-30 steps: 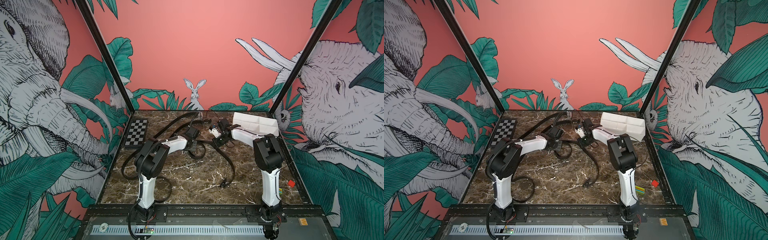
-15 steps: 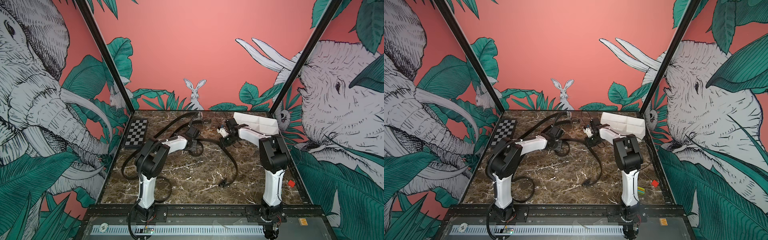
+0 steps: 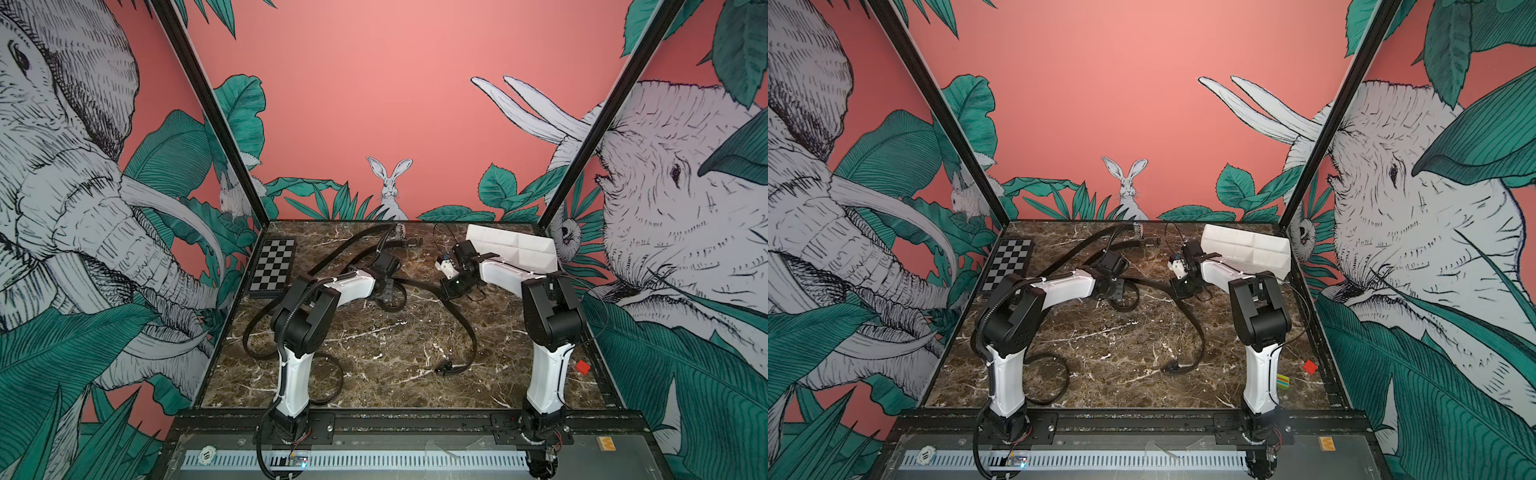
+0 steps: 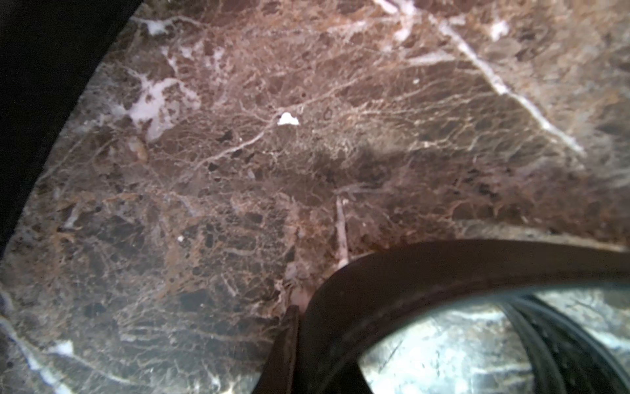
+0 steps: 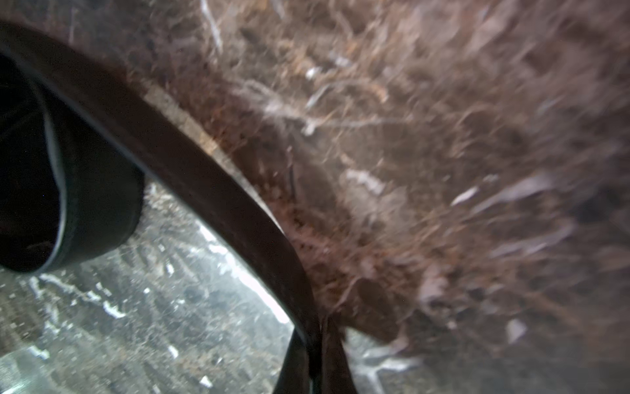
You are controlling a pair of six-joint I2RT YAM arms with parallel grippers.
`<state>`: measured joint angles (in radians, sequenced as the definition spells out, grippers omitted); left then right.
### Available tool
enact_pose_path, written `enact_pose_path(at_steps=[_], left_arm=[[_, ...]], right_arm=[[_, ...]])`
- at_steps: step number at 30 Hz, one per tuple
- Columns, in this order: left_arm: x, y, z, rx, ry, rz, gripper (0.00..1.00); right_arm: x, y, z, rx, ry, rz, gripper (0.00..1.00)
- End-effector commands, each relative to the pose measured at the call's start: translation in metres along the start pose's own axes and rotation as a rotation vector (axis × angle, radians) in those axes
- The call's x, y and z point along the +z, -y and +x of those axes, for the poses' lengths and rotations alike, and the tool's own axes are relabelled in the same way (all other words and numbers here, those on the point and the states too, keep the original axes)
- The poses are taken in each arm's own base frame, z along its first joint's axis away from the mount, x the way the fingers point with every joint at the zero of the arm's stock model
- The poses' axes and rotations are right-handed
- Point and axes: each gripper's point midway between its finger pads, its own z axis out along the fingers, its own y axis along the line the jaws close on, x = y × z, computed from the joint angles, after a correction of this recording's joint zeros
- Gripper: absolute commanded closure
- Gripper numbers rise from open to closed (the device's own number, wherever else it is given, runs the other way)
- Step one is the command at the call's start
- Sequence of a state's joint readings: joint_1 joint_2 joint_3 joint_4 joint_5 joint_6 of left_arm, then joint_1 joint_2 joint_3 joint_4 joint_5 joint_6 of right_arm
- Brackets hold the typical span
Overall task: Place the belts into the storage roll
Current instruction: Roll the belt at the center of the board.
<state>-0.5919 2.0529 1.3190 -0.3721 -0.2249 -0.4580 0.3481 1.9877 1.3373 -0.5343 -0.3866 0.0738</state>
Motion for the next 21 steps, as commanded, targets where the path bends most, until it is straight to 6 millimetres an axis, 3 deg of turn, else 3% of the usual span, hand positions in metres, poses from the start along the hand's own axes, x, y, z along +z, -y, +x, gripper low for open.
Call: enact_pose_path(at_steps=[1,7,10,14,21], left_arm=[[0.042,-0.056,0.132,-0.013,-0.491,-0.196,0.89],[0.049,-0.033,0.106,-0.063,-0.462,-0.13,0.92],[0.051,-0.028,0.101,-0.049,-0.467,-0.129,0.93],[0.053,-0.026,0.102,-0.021,-0.478,-0.139,0.93],[0.055,-0.012,0.099,-0.007,-0.462,-0.122,0.93]], right_arm=[[0.007,-0.009,0.046,0.103,-0.135,-0.006,1.0],[0.016,-0.061,0.046,0.103,-0.135,-0.109,1.0],[0.012,-0.081,0.039,0.082,-0.116,-0.134,0.79],[-0.007,-0.067,0.034,0.07,-0.087,-0.048,0.63],[-0.013,-0.054,0.066,0.098,-0.174,-0.018,0.59]])
